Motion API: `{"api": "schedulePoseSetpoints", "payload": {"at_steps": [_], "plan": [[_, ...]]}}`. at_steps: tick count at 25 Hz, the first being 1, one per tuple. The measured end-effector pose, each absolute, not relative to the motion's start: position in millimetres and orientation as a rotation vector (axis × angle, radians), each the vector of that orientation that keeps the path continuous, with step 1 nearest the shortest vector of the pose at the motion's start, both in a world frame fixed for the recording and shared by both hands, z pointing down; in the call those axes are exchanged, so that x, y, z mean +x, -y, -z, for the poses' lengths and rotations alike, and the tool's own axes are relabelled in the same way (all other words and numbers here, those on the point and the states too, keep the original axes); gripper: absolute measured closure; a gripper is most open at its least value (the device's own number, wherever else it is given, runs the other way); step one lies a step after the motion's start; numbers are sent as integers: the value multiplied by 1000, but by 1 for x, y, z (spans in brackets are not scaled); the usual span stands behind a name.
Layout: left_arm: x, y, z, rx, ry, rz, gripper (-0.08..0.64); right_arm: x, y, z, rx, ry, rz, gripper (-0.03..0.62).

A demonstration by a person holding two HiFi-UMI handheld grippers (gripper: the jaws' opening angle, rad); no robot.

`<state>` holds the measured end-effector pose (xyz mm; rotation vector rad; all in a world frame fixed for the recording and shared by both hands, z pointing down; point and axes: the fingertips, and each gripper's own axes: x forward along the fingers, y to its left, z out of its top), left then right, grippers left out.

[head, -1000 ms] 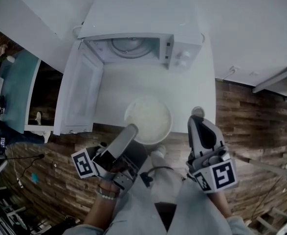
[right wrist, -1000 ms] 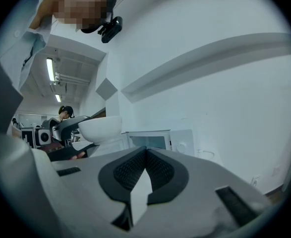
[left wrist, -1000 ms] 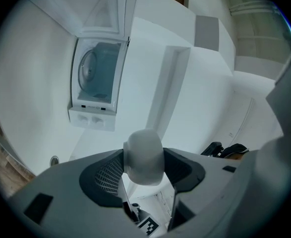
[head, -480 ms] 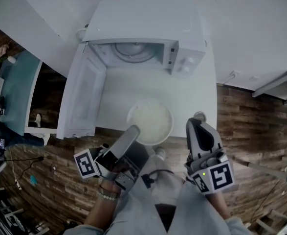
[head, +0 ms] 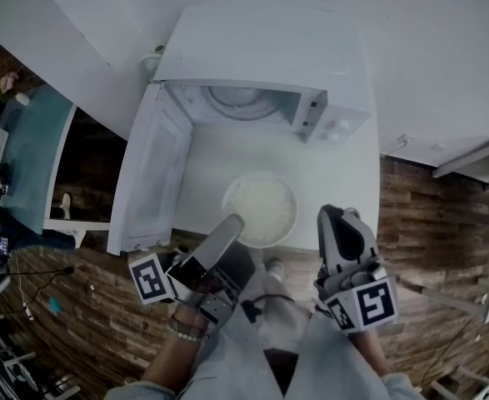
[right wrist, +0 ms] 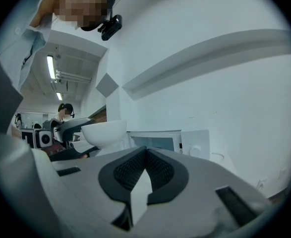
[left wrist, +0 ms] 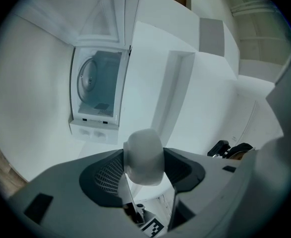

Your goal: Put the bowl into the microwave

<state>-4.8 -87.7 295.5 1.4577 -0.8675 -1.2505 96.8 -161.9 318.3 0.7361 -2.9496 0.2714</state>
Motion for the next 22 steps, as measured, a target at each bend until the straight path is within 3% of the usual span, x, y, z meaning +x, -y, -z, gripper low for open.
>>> {"api": "schedulePoseSetpoints", "payload": {"at_steps": [22], "plan": [[-63,127,-311,1444,834,1239,318,35,184,-319,707,2897,-185,588]]}}
